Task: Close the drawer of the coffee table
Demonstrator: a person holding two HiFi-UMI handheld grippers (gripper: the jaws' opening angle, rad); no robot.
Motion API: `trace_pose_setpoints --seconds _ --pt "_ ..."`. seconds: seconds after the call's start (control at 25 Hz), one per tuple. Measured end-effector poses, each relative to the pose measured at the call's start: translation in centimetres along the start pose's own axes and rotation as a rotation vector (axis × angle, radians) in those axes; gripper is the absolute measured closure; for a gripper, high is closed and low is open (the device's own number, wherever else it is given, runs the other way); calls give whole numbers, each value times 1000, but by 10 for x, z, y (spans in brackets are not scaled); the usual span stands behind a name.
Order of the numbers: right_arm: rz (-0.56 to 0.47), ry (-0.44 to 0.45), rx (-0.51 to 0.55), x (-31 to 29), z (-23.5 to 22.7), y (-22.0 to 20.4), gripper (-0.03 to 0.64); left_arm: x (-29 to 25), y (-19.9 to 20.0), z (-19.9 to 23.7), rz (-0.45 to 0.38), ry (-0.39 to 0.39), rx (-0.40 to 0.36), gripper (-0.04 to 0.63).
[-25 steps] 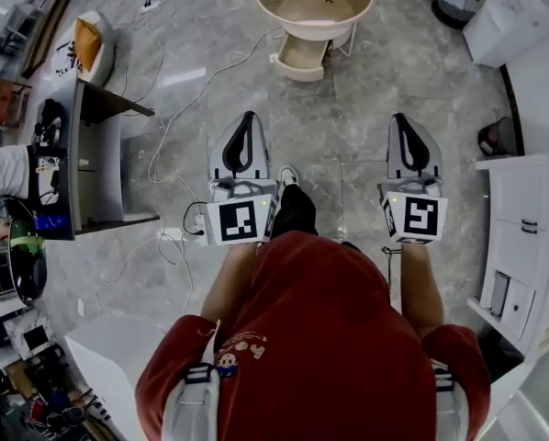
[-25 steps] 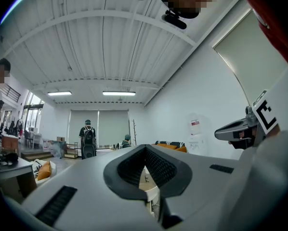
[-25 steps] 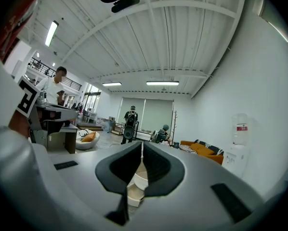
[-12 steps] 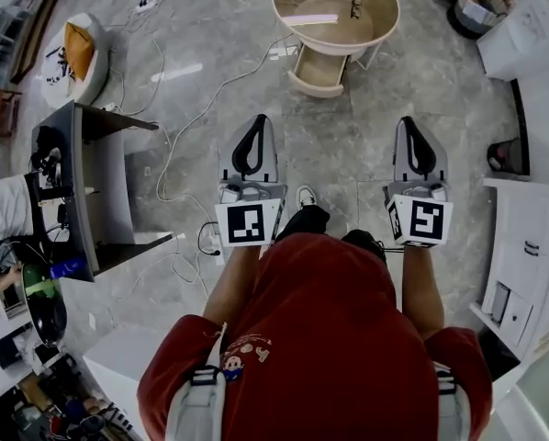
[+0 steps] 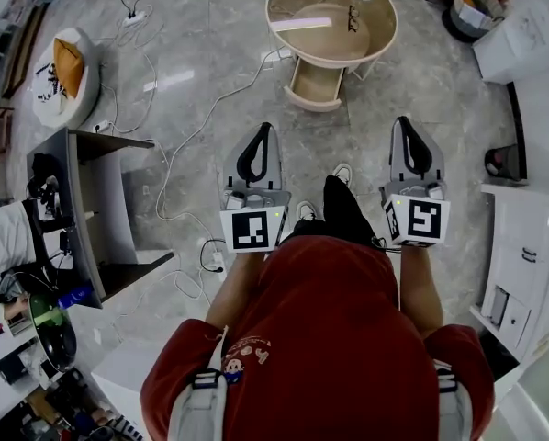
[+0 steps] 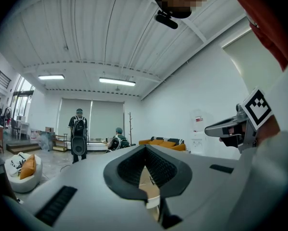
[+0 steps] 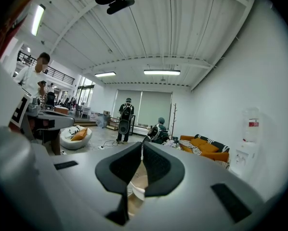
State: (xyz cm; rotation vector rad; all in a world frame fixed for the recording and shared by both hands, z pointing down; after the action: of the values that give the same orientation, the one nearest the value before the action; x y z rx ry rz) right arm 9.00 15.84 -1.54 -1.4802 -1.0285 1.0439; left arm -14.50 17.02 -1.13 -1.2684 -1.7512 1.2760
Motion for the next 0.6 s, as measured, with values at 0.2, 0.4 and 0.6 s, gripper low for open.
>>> trace_pose_setpoints --seconds 0.2,0.4,0.6 --pt "-36 5 -6 -35 -24 13 591 -39 18 5 -25 7 -12 581" --pt "-73 18 -8 -62 -57 28 591 -81 44 -1 -47 12 -49 581" --pt "-99 20 -35 -85 -98 39 591 -125 65 -16 -65 25 -66 581"
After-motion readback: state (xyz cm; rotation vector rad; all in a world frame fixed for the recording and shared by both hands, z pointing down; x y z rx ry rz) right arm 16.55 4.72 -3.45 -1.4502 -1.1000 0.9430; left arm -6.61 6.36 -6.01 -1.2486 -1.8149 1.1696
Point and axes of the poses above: the fingertips, and each gripper's own axes: x backward along the fingers, z to its left, y out of its top, the point moved 2 cm from there along x, backward along the fingers, and after that the axes turned 14 degrees about -x, right-handed, at the moved point
